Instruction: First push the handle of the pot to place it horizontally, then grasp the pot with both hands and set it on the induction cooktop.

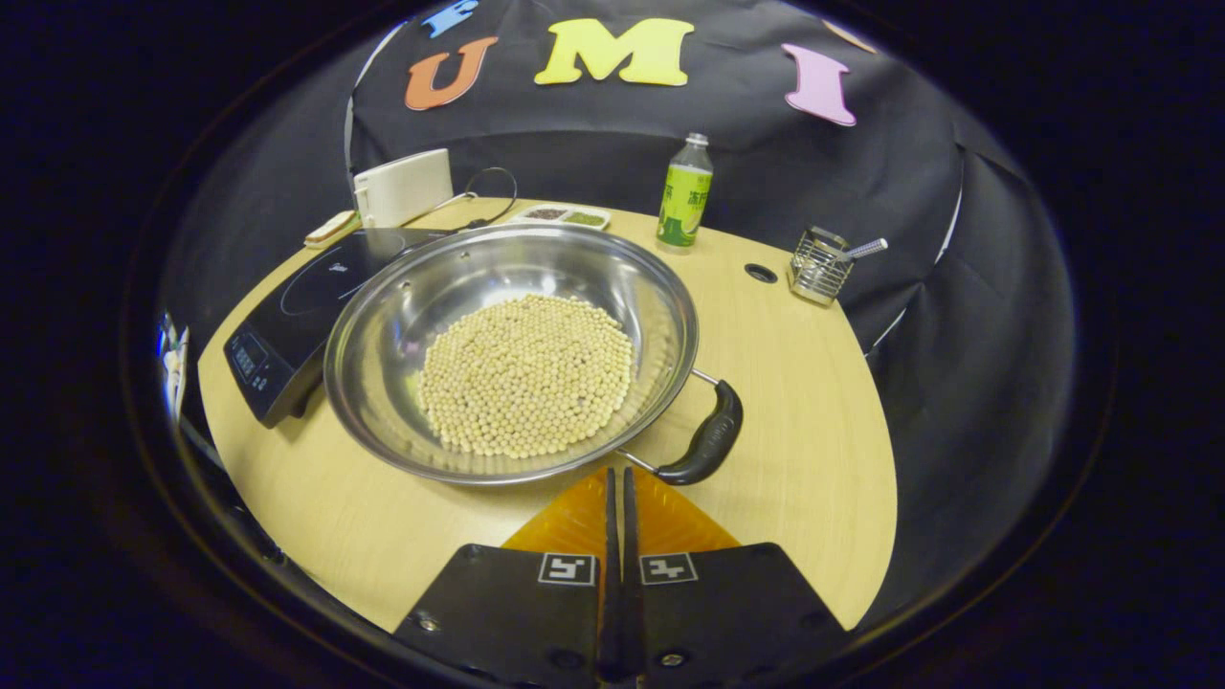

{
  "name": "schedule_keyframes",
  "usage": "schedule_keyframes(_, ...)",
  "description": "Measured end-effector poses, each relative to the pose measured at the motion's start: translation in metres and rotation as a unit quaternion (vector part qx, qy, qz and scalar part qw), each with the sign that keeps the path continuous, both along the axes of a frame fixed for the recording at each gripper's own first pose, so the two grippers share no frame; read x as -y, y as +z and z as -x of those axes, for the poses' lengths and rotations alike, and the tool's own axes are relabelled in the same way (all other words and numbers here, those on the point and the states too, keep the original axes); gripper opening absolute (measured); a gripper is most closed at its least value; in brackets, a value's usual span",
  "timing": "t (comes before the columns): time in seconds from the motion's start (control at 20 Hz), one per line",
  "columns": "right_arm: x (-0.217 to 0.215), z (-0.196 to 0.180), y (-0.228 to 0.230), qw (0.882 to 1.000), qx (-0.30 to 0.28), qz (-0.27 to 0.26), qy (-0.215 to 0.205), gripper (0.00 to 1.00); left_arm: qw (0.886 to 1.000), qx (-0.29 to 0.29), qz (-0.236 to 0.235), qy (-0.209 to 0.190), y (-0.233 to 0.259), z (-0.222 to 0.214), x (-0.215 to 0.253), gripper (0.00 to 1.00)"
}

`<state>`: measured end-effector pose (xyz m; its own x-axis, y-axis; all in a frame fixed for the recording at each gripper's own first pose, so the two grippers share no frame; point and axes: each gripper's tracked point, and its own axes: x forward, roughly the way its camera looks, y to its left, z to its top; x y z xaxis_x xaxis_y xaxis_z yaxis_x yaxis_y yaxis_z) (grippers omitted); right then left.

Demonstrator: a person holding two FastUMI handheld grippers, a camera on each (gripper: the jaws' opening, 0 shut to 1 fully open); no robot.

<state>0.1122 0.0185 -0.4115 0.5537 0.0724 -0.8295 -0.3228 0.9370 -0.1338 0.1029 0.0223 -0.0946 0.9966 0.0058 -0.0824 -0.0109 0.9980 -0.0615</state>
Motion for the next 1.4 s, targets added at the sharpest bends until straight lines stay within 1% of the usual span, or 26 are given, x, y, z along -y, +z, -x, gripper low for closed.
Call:
schedule_keyframes(0.2,0.011,-0.02,-0.004,1.0,0.007,-0.002,-0.001,0.04,1.0,-0.003,-0.009,0.002,-0.003,-0.001,0.002,0.94)
schedule_keyframes(0.25,0.013,-0.024,-0.005,1.0,0.008,-0.006,-0.001,0.01,1.0,-0.007,-0.008,0.002,-0.005,-0.003,0.003,0.94)
schedule_keyframes(0.3,0.016,-0.028,-0.006,1.0,0.008,-0.007,-0.003,0.04,1.0,-0.012,-0.002,0.001,-0.008,-0.003,0.004,0.94)
schedule_keyframes(0.4,0.019,-0.036,-0.007,1.0,0.014,-0.009,-0.005,0.04,1.0,-0.02,0.012,-0.004,-0.012,-0.004,0.008,0.94)
schedule_keyframes(0.45,0.02,-0.039,-0.007,1.0,0.017,-0.01,-0.008,0.01,1.0,-0.022,0.016,-0.004,-0.013,-0.004,0.008,0.94)
schedule_keyframes(0.5,0.022,-0.041,-0.008,1.0,0.02,-0.012,-0.013,0.04,1.0,-0.024,0.018,-0.004,-0.014,-0.004,0.009,0.94)
schedule_keyframes(0.6,0.024,-0.044,-0.01,0.999,0.024,-0.018,-0.024,0.04,0.999,-0.028,0.017,-0.005,-0.019,-0.006,0.011,0.94)
schedule_keyframes(0.65,0.024,-0.045,-0.011,0.999,0.025,-0.021,-0.028,0.04,0.999,-0.03,0.018,-0.005,-0.021,-0.008,0.013,0.94)
schedule_keyframes(0.7,0.024,-0.045,-0.011,0.999,0.026,-0.025,-0.031,0.01,0.999,-0.031,0.019,-0.006,-0.023,-0.01,0.015,0.94)
schedule_keyframes(0.75,0.022,-0.044,-0.009,0.998,0.03,-0.031,-0.034,0.04,0.999,-0.033,0.02,-0.008,-0.026,-0.013,0.018,0.95)
schedule_keyframes(0.9,0.023,-0.041,0.002,0.997,0.054,-0.046,-0.042,0.04,0.998,-0.053,0.01,-0.012,-0.042,-0.018,0.024,0.94)
schedule_keyframes(1.2,0.025,-0.033,0.038,0.992,0.108,-0.049,-0.044,0.04,0.995,-0.094,0.017,-0.043,-0.069,-0.027,0.048,0.94)
schedule_keyframes(1.3,0.026,-0.032,0.049,0.989,0.13,-0.049,-0.045,0.22,0.993,-0.109,0.016,-0.041,-0.083,-0.031,0.051,0.95)
schedule_keyframes(1.35,0.027,-0.031,0.056,0.988,0.14,-0.048,-0.046,0.35,0.992,-0.117,0.013,-0.04,-0.088,-0.034,0.053,0.95)
schedule_keyframes(1.4,0.029,-0.031,0.06,0.986,0.15,-0.044,-0.05,0.42,0.991,-0.126,0.01,-0.04,-0.095,-0.036,0.055,0.94)
